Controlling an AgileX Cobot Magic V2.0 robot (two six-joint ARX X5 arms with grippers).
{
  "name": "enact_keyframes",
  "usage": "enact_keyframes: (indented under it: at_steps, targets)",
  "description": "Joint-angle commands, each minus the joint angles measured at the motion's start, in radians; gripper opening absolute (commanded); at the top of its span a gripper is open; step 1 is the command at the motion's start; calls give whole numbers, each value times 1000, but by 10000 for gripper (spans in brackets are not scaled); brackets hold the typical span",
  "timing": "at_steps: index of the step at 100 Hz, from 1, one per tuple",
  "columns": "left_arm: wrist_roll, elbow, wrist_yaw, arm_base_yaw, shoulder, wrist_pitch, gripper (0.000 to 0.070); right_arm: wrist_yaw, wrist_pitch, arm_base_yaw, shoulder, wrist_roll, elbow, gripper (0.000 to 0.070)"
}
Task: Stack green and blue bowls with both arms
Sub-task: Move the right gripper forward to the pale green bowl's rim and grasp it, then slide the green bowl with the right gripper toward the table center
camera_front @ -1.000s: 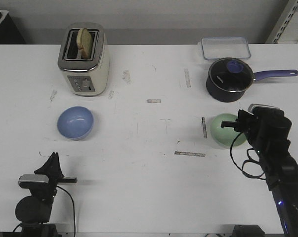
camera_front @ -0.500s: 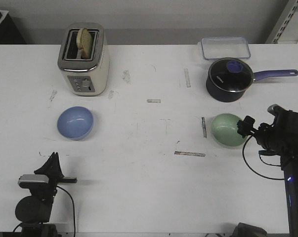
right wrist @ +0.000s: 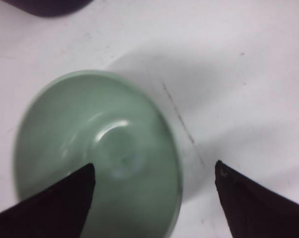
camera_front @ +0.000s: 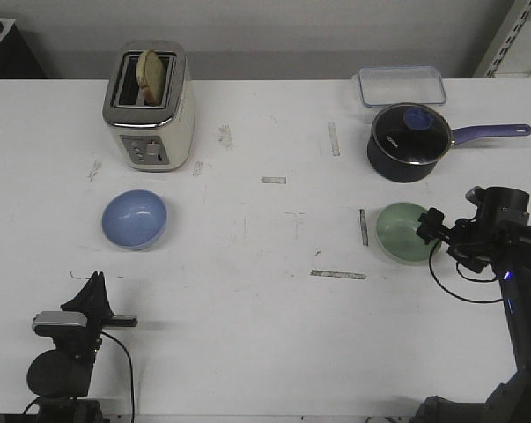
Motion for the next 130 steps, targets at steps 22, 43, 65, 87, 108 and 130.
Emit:
enact_keyframes:
  at_steps: [22, 43, 65, 87, 108, 130]
  targets:
    - [2, -22, 1, 0, -2, 10, 1, 0, 39, -3, 91, -21, 19, 245]
    - [2, -22, 1, 0, -2, 10, 1, 26, 61, -3, 90, -21, 19, 0]
    - [2, -22, 1, 0, -2, 10, 1, 27, 62, 23, 52, -18, 34, 0]
    - [2, -22, 1, 0, -2, 10, 1, 95, 63, 137, -22, 34, 60, 0]
    - [2, -22, 1, 0, -2, 10, 1, 165, 61, 383, -27, 99, 60, 0]
    - [2, -22, 1, 0, -2, 10, 1, 186, 126, 645, 17, 192, 60, 0]
